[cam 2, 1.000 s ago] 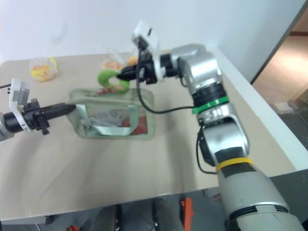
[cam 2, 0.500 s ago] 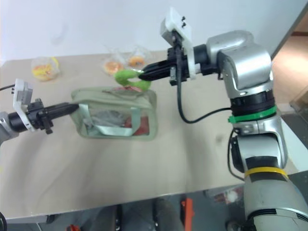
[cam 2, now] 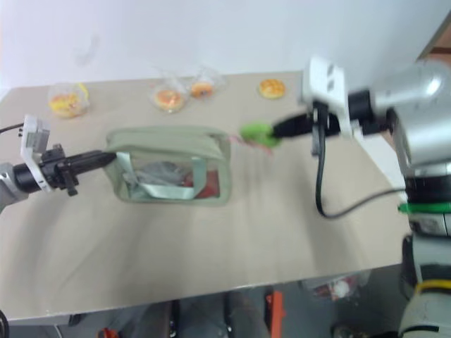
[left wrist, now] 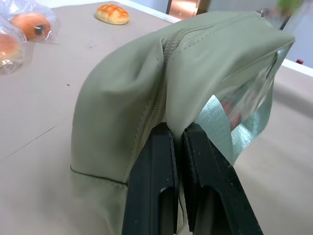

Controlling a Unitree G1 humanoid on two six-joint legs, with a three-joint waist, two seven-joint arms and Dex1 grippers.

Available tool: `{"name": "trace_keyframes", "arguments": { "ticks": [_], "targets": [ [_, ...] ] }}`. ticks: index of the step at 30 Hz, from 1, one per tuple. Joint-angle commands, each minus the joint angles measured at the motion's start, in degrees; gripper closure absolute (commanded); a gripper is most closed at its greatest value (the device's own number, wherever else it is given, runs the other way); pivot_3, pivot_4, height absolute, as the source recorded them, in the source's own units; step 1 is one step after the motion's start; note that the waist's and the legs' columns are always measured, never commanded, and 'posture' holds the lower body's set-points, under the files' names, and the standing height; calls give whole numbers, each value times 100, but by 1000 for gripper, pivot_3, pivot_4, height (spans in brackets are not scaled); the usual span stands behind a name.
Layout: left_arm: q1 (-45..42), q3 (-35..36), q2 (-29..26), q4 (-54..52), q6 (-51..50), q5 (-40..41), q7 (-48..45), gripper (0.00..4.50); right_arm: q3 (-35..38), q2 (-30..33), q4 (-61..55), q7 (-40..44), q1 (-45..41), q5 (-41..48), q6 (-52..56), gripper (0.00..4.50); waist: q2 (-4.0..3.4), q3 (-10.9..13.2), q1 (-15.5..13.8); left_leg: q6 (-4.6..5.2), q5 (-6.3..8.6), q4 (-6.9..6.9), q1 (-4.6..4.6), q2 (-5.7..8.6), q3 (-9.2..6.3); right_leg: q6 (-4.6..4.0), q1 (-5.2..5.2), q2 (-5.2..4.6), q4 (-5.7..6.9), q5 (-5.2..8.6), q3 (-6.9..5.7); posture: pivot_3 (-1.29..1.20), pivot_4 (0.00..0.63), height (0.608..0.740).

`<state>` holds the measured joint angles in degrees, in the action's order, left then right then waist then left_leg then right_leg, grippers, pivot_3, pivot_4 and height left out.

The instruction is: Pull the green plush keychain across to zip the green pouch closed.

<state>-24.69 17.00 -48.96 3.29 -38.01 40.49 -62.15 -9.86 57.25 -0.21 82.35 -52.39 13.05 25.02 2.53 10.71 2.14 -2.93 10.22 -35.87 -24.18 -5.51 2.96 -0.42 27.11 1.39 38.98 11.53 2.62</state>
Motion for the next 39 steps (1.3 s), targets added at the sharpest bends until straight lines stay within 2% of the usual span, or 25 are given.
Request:
{"name": "trace_keyframes", "arguments": {
  "ticks": [1,5,9,17,21,26,32,39],
  "targets": [
    [101,24,-86,1,-76,-64,19,4500,39,107,-497,-164,329,-196,-209,4476,-5,3,52,0,0,0,4,3,-2,9,1,2,3,-6,5,0,150,740],
    [127,60,-79,-40,-114,-31,53,4500,-296,-103,-274,-657,755,-750,-585,4476,-3,2,58,-1,-1,-4,18,6,-12,-3,-6,8,5,-6,8,0,150,740],
    [115,73,-62,-56,-158,-12,79,4500,-624,-402,158,-1015,726,-1294,-1047,4476,-3,1,66,-1,-1,-19,24,20,-12,8,-11,5,5,-16,25,0,150,740],
    [197,102,-69,-152,-242,38,117,4500,-1178,-350,203,-676,863,-1916,-2020,4476,-3,1,59,0,-1,-18,22,29,-9,9,-11,4,2,-16,40,0,150,740],
    [280,150,-75,-241,-291,75,164,4500,-992,-180,44,-193,845,-1618,-1977,4476,-3,1,53,-1,-1,-15,22,29,-9,9,-11,4,2,-15,40,0,150,740],
    [360,234,-94,-317,-358,110,197,4500,-428,-107,541,81,29,-1155,-1664,4476,-3,2,62,0,-1,-25,28,32,-7,13,-13,4,3,-21,47,0,150,740],
    [339,178,-65,-274,-337,81,211,4500,-368,-63,1686,-57,-917,-1515,-2179,4476,-3,2,72,0,-1,-15,42,37,-7,11,-15,7,3,-19,58,0,150,740],
    [335,180,-67,-320,-376,129,235,4500,-512,58,1633,-77,-482,-1759,-2614,4476,0,0,57,-1,0,2,42,47,-7,14,-16,0,1,-13,65,0,150,740]
  ]
}}
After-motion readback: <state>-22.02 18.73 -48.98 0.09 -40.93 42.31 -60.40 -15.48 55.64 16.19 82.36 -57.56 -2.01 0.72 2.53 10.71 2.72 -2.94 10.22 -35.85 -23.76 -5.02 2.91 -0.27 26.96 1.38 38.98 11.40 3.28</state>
